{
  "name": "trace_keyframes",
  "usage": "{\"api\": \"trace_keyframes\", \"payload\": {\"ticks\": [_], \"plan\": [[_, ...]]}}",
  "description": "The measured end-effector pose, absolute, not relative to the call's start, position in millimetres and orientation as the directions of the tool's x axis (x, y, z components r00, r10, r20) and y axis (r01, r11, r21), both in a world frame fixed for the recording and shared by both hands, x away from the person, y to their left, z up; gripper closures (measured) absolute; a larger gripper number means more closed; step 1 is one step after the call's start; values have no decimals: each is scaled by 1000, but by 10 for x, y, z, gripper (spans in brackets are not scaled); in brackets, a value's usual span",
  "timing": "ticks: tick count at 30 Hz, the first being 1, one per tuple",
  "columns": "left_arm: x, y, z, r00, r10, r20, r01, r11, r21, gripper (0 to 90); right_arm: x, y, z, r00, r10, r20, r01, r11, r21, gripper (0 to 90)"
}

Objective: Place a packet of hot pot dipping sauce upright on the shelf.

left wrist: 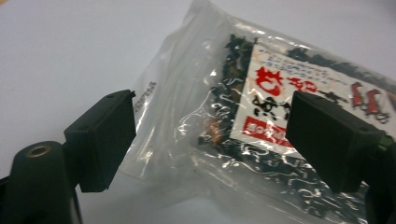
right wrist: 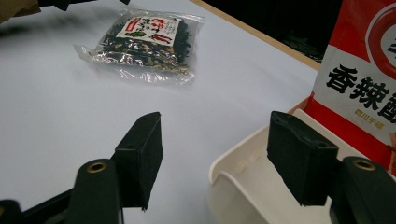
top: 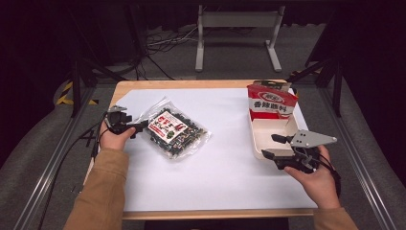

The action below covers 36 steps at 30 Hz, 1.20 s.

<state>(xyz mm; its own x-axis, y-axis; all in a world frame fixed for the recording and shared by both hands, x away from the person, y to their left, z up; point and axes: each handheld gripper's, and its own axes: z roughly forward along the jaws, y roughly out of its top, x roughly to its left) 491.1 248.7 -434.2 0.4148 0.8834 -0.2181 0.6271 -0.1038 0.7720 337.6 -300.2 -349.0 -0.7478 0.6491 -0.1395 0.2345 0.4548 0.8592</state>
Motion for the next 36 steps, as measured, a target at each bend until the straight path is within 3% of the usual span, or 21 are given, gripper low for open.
{"api": "trace_keyframes", "payload": {"ticks": [13,17,21,24,27,29,36], "plan": [[5033,2496,-4550,403,881,-249,691,-114,714,180,3355,-2971,-3557,-748,647,-149,237,470,850,350],[5022,2449,-4563,444,876,-190,660,-176,731,210,3362,-2968,-3567,-748,647,-148,239,471,849,348],[5004,2392,-4562,441,881,-172,653,-183,735,303,3355,-2969,-3563,-747,647,-152,236,473,849,346],[4984,2320,-4559,457,873,-167,641,-194,742,446,3352,-2971,-3551,-748,646,-152,230,468,853,345],[4973,2286,-4559,427,892,-145,639,-185,746,533,3351,-2961,-3544,-749,644,-153,228,468,854,344],[4969,2291,-4560,412,898,-156,645,-166,746,632,3349,-2945,-3543,-752,641,-153,226,468,854,345],[4962,2320,-4556,390,899,-198,654,-119,747,801,3355,-2936,-3543,-752,641,-156,225,472,853,345]]}}
